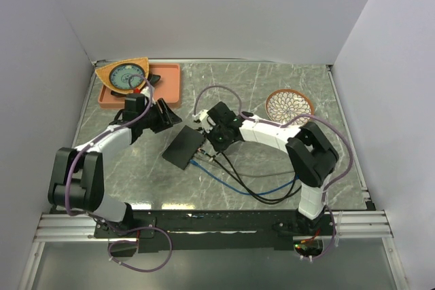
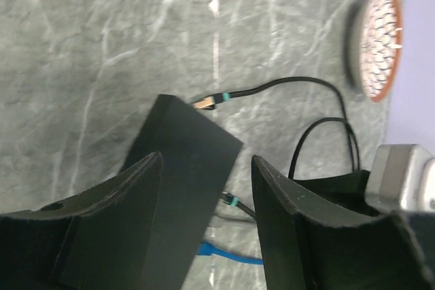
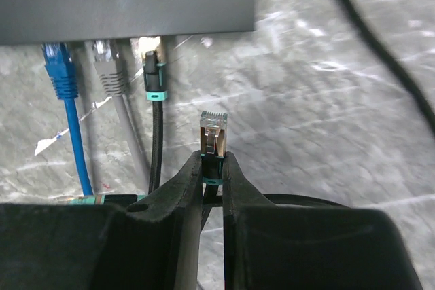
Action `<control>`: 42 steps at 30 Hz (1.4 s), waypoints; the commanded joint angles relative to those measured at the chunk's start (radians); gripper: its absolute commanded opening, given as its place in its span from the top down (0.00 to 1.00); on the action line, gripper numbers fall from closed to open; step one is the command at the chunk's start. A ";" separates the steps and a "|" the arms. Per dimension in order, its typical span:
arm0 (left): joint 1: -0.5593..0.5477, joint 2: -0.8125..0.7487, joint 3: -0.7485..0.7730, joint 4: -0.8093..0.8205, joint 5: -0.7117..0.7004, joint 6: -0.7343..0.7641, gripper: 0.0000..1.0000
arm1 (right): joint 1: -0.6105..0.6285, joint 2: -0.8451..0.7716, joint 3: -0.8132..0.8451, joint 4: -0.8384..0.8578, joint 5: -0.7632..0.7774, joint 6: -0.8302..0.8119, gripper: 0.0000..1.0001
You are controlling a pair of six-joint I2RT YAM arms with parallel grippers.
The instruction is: Insert the plug into the switch port
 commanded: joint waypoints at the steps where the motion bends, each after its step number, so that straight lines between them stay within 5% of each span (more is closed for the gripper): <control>1: 0.004 0.059 0.030 0.008 -0.033 0.049 0.40 | 0.000 0.064 0.069 -0.086 -0.065 -0.053 1.00; 16: -0.034 0.214 0.021 0.029 -0.047 0.145 0.49 | 0.006 0.207 0.233 -0.218 -0.075 -0.059 1.00; 42: -0.045 0.254 0.016 0.014 -0.070 0.166 0.55 | 0.004 0.322 0.383 -0.271 -0.033 -0.056 1.00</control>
